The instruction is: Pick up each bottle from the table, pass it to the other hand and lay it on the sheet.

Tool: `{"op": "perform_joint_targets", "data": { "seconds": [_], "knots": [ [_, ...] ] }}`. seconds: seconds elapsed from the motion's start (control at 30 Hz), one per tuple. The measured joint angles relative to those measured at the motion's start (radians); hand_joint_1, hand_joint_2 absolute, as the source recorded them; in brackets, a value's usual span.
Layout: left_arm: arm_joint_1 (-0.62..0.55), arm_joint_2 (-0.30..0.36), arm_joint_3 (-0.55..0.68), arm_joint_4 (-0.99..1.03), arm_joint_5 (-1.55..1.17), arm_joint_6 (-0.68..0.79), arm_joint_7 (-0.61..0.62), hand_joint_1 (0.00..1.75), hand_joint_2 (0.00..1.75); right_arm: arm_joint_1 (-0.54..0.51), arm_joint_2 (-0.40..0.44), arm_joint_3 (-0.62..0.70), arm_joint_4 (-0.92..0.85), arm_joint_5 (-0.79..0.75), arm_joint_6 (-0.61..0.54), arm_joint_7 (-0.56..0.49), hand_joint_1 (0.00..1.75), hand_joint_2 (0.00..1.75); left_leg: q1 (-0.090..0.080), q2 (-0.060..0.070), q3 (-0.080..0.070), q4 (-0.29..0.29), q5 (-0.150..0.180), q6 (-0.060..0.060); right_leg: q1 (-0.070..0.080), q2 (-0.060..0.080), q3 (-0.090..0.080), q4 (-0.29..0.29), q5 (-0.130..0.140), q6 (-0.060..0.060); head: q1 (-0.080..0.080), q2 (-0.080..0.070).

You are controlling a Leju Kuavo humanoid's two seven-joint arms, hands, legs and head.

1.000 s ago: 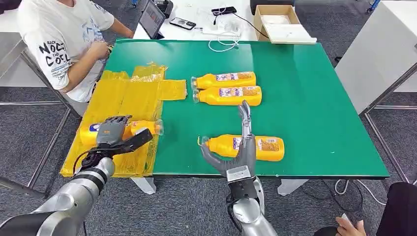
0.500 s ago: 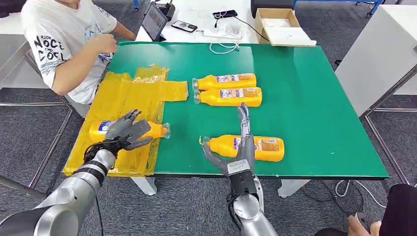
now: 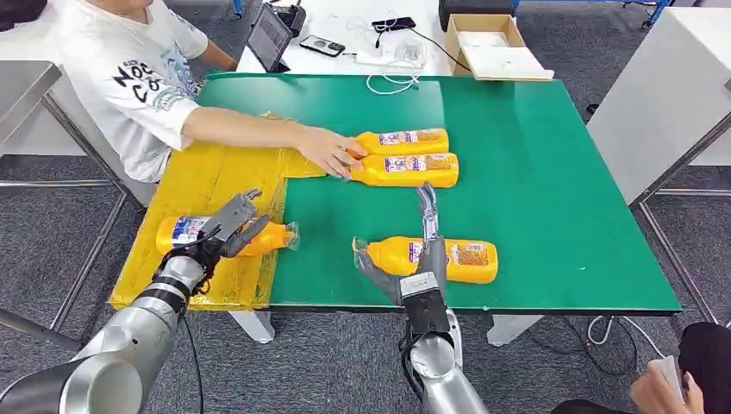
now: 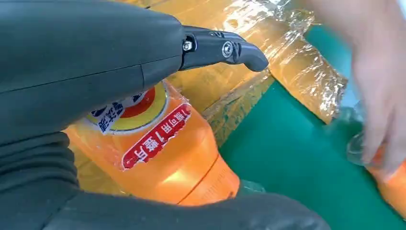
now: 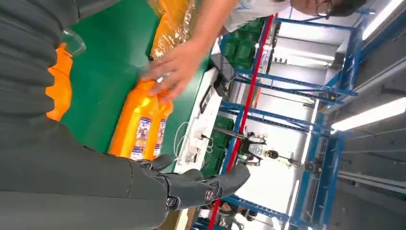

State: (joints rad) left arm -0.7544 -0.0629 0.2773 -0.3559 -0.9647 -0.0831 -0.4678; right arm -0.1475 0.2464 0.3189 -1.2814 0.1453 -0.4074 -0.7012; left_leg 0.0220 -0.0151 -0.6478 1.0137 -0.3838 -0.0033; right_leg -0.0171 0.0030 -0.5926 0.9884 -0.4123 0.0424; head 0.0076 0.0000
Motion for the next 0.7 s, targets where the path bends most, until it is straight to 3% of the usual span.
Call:
{"op": "perform_joint_targets", "data": {
  "seconds": [0.03, 0.07, 0.23, 0.3, 0.43, 0.5, 0.6, 0.7],
  "knots": [
    [0.004, -0.002, 0.001, -0.001, 0.023, 0.024, -0.024, 0.00, 0.00, 0.000, 0.000, -0.002, 0.003, 0.000, 0.002, 0.000, 0.00, 1.75, 0.000, 0.000, 0.000, 0.000, 0.000, 0.000, 0.000, 0.000, -0.001, 0.000, 0.000, 0.000, 0.000, 0.000],
    [0.011, -0.009, 0.002, -0.006, 0.057, 0.088, -0.061, 0.00, 1.75, 0.000, 0.000, -0.003, 0.005, 0.003, 0.004, 0.000, 0.00, 1.75, 0.000, 0.000, -0.002, 0.000, 0.000, 0.000, 0.000, 0.000, -0.002, 0.000, 0.000, 0.000, 0.000, 0.000],
    [0.066, -0.065, 0.011, -0.083, 0.239, 0.497, -0.210, 0.00, 1.75, 0.007, 0.015, -0.007, 0.017, 0.024, 0.011, 0.002, 0.00, 1.75, 0.000, 0.003, -0.006, 0.000, 0.000, 0.000, 0.000, 0.000, -0.006, 0.000, 0.001, 0.000, 0.000, 0.000],
    [0.092, -0.089, 0.001, -0.157, 0.336, 0.595, -0.228, 0.00, 1.75, 0.009, 0.021, -0.006, 0.024, 0.036, 0.010, 0.006, 0.00, 1.75, 0.000, 0.003, -0.007, 0.000, 0.000, 0.000, 0.000, 0.000, -0.007, 0.000, 0.001, 0.000, 0.000, 0.000],
    [0.121, -0.112, -0.028, -0.234, 0.380, 0.625, -0.232, 0.00, 1.75, 0.009, 0.029, -0.006, 0.039, 0.043, 0.005, 0.008, 0.00, 1.75, 0.000, 0.002, -0.010, 0.000, 0.000, 0.000, 0.000, 0.000, -0.010, 0.000, 0.000, 0.001, 0.000, 0.000],
    [0.150, -0.119, -0.049, -0.292, 0.477, 0.629, -0.233, 0.00, 1.75, 0.002, 0.026, -0.001, 0.050, 0.105, -0.007, 0.063, 0.00, 1.75, 0.000, 0.004, -0.010, 0.000, 0.000, 0.000, 0.000, 0.002, -0.011, 0.000, 0.001, 0.001, 0.000, 0.000],
    [0.223, -0.131, -0.135, -0.451, 0.698, 0.658, -0.234, 0.00, 1.75, -0.050, -0.041, -0.001, 0.090, 0.229, 0.004, 0.207, 0.00, 1.75, 0.000, 0.006, -0.011, 0.000, -0.001, -0.001, 0.000, 0.004, -0.012, 0.000, 0.001, 0.001, 0.000, 0.000],
    [0.279, -0.132, -0.192, -0.546, 0.725, 0.664, -0.235, 0.00, 1.75, -0.090, -0.097, -0.028, 0.118, 0.268, 0.041, 0.237, 0.00, 1.75, -0.001, 0.003, -0.013, 0.001, 0.000, 0.000, -0.001, 0.002, -0.012, 0.000, 0.001, 0.001, 0.000, 0.000]
  ]
}}
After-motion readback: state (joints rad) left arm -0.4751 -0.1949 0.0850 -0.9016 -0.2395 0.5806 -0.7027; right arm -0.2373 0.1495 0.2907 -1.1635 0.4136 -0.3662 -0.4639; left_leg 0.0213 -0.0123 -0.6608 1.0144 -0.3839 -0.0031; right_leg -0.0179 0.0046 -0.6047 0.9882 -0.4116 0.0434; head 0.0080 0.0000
